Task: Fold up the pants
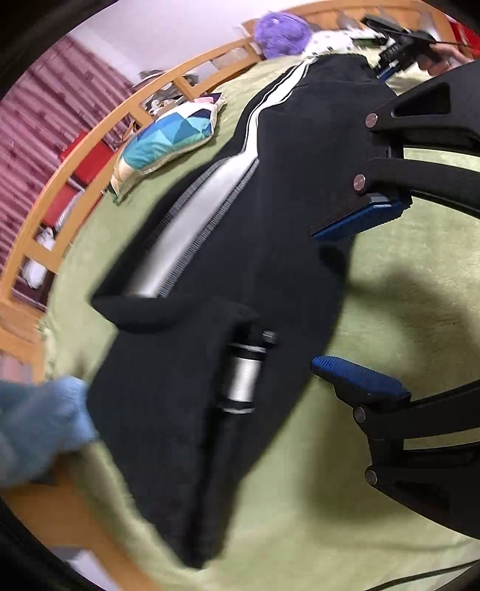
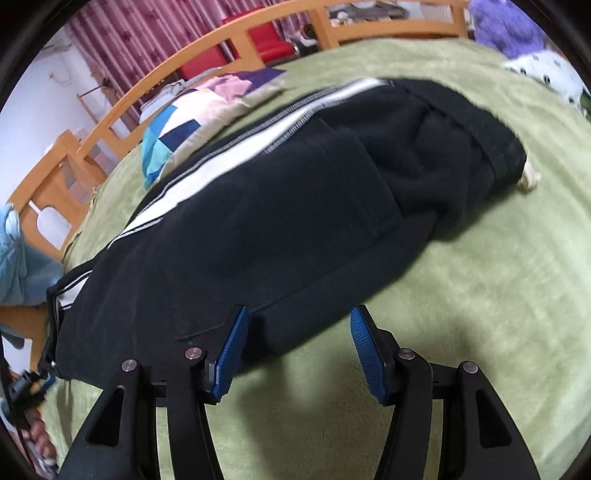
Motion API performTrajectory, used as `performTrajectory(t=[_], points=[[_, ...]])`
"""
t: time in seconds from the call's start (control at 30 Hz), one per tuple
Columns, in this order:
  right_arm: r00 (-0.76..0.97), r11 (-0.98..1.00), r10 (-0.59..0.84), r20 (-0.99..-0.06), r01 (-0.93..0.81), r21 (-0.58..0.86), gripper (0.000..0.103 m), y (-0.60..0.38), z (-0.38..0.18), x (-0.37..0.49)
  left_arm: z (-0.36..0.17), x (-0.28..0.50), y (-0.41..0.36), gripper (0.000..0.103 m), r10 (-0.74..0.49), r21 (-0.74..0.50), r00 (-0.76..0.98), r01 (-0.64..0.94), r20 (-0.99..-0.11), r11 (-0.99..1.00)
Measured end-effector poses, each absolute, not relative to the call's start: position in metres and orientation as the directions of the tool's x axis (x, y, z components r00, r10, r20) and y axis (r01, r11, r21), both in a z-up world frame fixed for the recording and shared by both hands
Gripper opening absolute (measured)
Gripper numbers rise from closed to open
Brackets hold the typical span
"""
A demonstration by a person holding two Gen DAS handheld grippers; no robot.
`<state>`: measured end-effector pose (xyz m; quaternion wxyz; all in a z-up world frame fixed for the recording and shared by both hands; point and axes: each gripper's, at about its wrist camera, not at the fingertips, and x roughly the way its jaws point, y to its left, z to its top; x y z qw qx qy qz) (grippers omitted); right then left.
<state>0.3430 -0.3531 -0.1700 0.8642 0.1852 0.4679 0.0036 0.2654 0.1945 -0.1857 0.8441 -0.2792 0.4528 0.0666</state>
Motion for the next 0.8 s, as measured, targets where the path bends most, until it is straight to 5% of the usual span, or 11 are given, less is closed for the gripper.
performTrajectory(t=[0.53, 0.57, 0.6, 0.63, 0.67, 0.7, 0.8], points=[[0.691, 0.787, 0.243, -0.681, 0.269, 0.555, 0.081, -0.391, -0.197, 0.420, -0.215, 0.342, 0.212, 0.071, -0.127, -0.544, 0.681, -0.443, -0.722, 0.712], [0.698, 0.781, 0.231, -0.677, 0.282, 0.557, 0.079, -0.390, -0.195, 0.425, -0.215, 0.344, 0.211, 0.068, -0.108, -0.536, 0.678, -0.461, -0.727, 0.707], [0.702, 0.784, 0.216, -0.678, 0.289, 0.549, 0.070, -0.389, -0.194, 0.428, -0.214, 0.345, 0.210, 0.052, -0.087, -0.522, 0.674, -0.477, -0.733, 0.707], [0.699, 0.795, 0.210, -0.684, 0.285, 0.535, 0.036, -0.387, -0.193, 0.429, -0.213, 0.345, 0.210, 0.028, -0.055, -0.496, 0.665, -0.497, -0.745, 0.712], [0.697, 0.795, 0.225, -0.680, 0.272, 0.542, 0.020, -0.386, -0.193, 0.432, -0.214, 0.344, 0.210, 0.022, -0.047, -0.481, 0.660, -0.495, -0.750, 0.723], [0.703, 0.789, 0.237, -0.670, 0.263, 0.555, 0.018, -0.387, -0.191, 0.428, -0.213, 0.341, 0.211, 0.013, -0.069, -0.494, 0.667, -0.473, -0.742, 0.730], [0.726, 0.789, 0.209, -0.655, 0.271, 0.552, 0.014, -0.388, -0.175, 0.411, -0.207, 0.326, 0.213, 0.012, -0.097, -0.520, 0.680, -0.453, -0.727, 0.724]])
